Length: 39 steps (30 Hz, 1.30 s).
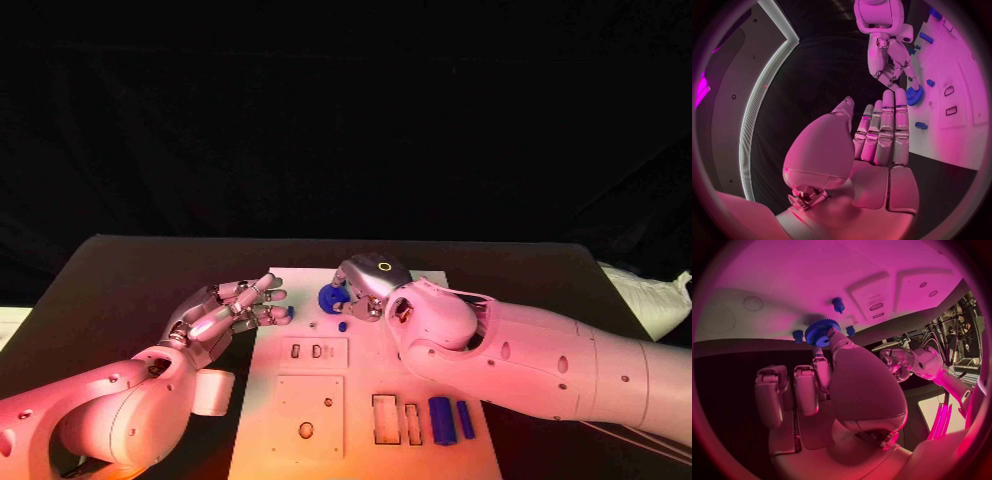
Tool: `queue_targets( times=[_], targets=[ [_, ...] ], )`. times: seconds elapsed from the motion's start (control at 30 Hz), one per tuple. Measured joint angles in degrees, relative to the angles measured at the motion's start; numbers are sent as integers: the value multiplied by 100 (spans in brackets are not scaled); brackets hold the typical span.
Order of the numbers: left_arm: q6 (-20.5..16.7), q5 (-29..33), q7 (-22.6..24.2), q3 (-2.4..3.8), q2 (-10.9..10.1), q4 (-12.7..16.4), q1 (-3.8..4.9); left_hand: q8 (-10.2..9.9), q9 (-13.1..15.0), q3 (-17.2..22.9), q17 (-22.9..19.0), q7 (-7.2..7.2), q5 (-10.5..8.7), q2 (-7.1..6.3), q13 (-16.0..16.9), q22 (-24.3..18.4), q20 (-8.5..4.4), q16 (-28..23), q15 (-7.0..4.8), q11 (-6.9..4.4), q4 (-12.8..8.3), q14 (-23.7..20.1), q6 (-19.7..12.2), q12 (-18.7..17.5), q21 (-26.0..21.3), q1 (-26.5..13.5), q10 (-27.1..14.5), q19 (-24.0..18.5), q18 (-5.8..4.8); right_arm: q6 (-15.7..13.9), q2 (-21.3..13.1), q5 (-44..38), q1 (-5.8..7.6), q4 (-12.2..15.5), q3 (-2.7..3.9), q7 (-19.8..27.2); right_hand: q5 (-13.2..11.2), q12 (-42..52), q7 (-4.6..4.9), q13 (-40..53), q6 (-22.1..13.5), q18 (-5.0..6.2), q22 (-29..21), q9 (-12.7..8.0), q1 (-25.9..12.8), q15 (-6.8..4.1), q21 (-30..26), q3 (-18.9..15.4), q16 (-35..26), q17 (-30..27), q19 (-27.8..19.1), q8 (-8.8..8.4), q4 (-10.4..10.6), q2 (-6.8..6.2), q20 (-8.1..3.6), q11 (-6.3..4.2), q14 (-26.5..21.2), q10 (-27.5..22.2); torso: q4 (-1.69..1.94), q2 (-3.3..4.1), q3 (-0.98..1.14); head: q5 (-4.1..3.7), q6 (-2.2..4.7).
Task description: Assemble the parts on the task board
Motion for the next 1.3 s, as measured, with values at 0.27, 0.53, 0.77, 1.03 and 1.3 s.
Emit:
queue_targets(
  times=[0.27,0.53,0.77,1.03,1.3],
  targets=[
    [4,0,-4,0,-3,1,0,0,0,0,0,0,0,0,0,5,0,0,0,0,0,0,0,0,0,0,0,0,0,39,51,-56,-2,-96,0,-58,-22,-29,0,0,0,1,-1,0,0,1,0,33,0,0,0,-1,10,0,0,0,0,0,-5,0,5,6,4],
    [13,0,-11,0,-6,1,1,0,0,0,-1,0,0,0,0,4,0,0,0,0,0,0,0,0,0,0,0,0,0,14,94,-132,2,-167,3,-153,-73,-133,-4,5,-1,0,-1,0,-217,1,0,55,0,4,0,-135,76,-32,0,-36,0,36,-9,1,8,7,9],
    [25,0,-17,0,-7,1,1,-26,0,0,11,0,0,0,0,4,0,-22,0,21,0,0,0,0,0,0,-21,0,0,-37,146,-166,-15,-249,-12,-251,-302,-344,43,5,-270,1,-1,11,-456,58,0,46,0,4,-3,-177,206,-90,11,-46,-6,47,-5,1,8,-10,12],
    [34,0,-24,0,-11,1,1,-27,0,0,11,0,0,0,0,3,0,-22,0,21,0,0,0,0,0,0,-21,0,0,-55,161,-167,-20,-269,-13,-289,-462,-533,99,-124,-592,1,-2,-65,-686,127,0,-10,0,3,-1,-168,372,-325,86,53,-2,-53,-7,1,7,-7,13],
    [38,0,-31,0,-16,2,1,-27,0,0,10,0,0,0,0,3,0,-22,0,21,0,0,0,0,0,0,-21,0,0,-45,159,-117,-20,-267,-13,-289,-486,-533,109,-93,-602,2,-2,-65,-859,135,0,7,0,2,-1,-168,388,-416,86,53,-11,-53,-7,1,7,-3,17]
  ],
)
